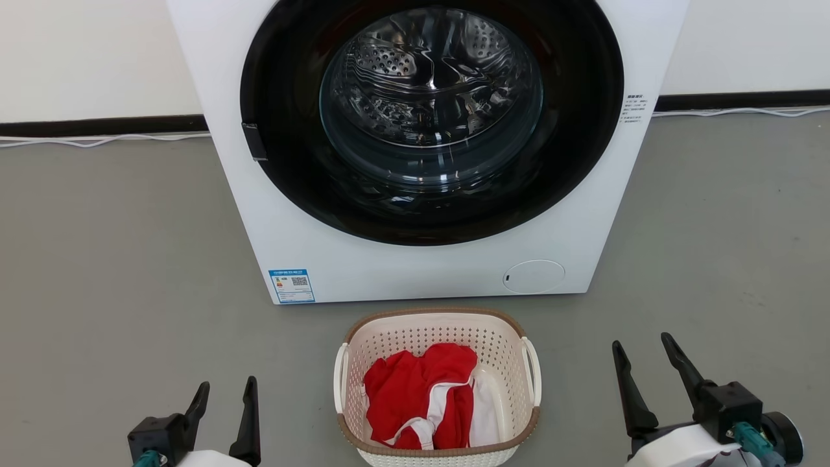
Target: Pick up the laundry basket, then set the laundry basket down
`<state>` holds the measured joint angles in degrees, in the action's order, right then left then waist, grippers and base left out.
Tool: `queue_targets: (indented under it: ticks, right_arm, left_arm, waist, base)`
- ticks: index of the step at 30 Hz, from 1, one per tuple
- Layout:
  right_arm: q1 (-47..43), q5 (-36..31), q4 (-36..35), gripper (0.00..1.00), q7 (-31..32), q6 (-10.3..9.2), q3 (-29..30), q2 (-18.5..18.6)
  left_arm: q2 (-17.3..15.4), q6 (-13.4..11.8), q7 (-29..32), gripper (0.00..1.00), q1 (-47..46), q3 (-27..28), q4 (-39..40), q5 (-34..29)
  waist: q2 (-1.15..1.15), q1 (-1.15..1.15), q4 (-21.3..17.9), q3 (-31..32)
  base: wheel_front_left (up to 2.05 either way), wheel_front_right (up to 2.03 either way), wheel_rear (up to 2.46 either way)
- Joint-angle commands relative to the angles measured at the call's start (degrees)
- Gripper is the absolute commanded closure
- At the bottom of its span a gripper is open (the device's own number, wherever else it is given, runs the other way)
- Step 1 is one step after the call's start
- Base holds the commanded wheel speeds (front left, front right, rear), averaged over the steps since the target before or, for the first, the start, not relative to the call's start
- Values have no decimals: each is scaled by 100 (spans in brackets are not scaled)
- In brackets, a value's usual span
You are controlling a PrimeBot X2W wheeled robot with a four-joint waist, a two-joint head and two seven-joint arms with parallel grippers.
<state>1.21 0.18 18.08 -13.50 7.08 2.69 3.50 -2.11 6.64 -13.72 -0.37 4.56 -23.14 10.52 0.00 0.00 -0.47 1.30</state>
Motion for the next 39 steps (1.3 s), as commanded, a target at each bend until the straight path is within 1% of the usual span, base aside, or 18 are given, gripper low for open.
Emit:
queue_targets:
  ticks: [1,4,24,27,31,39]
  right_arm:
    - [110,-154,-104,0,-102,40,-133,49]
    - [110,-351,-76,0,-150,41,-131,44]
    - [135,-304,7,0,-150,41,20,-14]
    - [186,-318,77,0,-150,41,61,-22]
    - [378,-319,253,0,-150,41,138,-39]
    - [1049,-411,1043,0,-150,41,203,-57]
  left_arm:
    - [-75,30,-80,0,-151,141,112,-136]
    - [-76,35,-128,0,-147,137,88,-321]
    - [-76,63,-128,0,-173,96,37,-269]
    - [-76,65,-128,0,-248,46,19,-250]
    - [-76,68,-128,0,-427,-69,-19,-169]
    - [-76,74,-128,0,-1078,-379,-517,-167]
  waist:
    - [0,0,0,-1]
    - [0,0,0,1]
    - [0,0,3,-130]
    - [0,0,24,-251]
    - [0,0,46,-559]
    - [0,0,110,-1333]
  base:
    - [0,0,0]
    - [0,0,0]
    - [0,0,0]
    - [0,0,0]
    - [0,0,0]
    - [0,0,0]
